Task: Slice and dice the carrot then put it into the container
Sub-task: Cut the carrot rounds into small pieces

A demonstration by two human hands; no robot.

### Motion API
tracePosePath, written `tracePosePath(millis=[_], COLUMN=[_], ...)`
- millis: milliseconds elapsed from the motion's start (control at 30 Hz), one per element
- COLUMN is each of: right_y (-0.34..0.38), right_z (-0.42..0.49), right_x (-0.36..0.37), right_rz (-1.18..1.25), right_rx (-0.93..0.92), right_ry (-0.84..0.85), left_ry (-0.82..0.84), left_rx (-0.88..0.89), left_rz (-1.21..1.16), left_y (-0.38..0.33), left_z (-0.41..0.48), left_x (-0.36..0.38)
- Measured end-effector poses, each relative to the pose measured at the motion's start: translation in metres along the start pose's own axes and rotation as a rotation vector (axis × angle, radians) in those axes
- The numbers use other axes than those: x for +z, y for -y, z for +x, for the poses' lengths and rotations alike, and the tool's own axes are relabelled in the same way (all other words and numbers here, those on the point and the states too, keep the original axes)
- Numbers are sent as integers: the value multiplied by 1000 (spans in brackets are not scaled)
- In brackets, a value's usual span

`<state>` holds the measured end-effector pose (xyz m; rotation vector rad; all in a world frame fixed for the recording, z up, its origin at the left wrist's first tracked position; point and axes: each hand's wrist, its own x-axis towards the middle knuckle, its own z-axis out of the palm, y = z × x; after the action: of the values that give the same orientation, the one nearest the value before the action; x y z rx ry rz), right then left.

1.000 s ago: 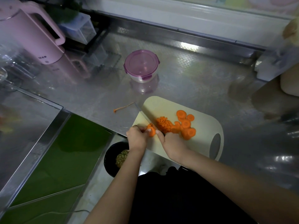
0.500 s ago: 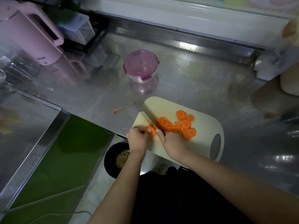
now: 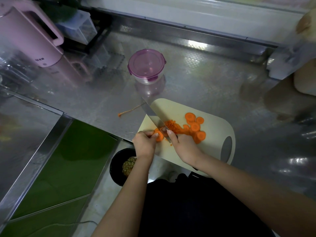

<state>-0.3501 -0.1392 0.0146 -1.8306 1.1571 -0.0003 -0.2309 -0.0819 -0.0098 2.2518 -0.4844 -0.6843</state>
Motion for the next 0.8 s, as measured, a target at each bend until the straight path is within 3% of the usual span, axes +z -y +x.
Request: tracePosePath(millis=[500,800], right_y=[14,11], right_z=[6,8], right_x=[-6,7], right_rz=[-86,-103], right_rx=[-5,24], right_ry=[118,43], left_ry=[-6,29], left_rx=[-28,-12], left_rz=[0,48], left_y=[1,6], left_z=[5,12], left_x=[1,2])
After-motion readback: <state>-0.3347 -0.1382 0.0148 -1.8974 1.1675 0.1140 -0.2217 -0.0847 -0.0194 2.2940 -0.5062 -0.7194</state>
